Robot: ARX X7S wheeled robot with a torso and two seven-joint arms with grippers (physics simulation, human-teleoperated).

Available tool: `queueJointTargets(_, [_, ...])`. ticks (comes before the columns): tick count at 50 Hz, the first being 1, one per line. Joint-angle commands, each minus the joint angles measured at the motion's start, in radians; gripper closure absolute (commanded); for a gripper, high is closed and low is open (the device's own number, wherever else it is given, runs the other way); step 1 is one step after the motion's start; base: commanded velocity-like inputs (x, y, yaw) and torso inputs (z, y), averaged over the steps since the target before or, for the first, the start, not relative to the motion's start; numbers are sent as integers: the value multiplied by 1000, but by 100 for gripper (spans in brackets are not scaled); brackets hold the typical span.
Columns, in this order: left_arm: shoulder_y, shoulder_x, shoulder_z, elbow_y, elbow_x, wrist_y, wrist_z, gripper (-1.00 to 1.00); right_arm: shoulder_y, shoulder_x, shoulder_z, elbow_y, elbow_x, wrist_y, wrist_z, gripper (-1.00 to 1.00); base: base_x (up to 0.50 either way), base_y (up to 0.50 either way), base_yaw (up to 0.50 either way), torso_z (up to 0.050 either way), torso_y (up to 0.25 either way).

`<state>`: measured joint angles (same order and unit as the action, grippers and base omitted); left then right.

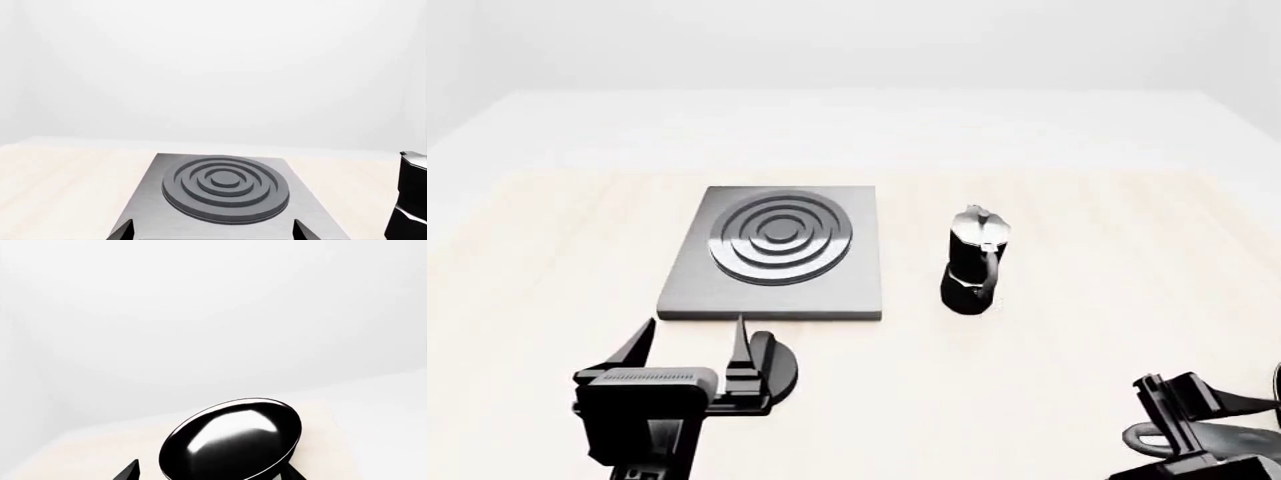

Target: Put the frying pan on the stove.

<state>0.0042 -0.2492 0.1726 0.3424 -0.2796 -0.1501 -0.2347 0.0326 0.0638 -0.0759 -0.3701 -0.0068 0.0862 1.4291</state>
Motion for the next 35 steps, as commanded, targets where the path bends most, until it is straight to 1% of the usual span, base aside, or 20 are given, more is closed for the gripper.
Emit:
queueJointTargets(1, [-3,-1,8,-10,-3,7,-3,-100,18,16,-34,16,-26,77,11,-100,0,0,0,0,0])
queueJointTargets(7, [4,-2,12,-3,-7,12,-4,-100,31,19,-42,35,-23,105,7,-100,0,0,0,0,0])
queueJointTargets(20, [4,-10,17,13,-10,4,-15,-100,53,4,-12,124,127,75,-50,-100,0,0,0,0,0])
queueJointTargets(35, [3,-18,20,16,-14,6,-22,-100,61,6,-1,136,159,61,-28,-100,0,0,0,0,0])
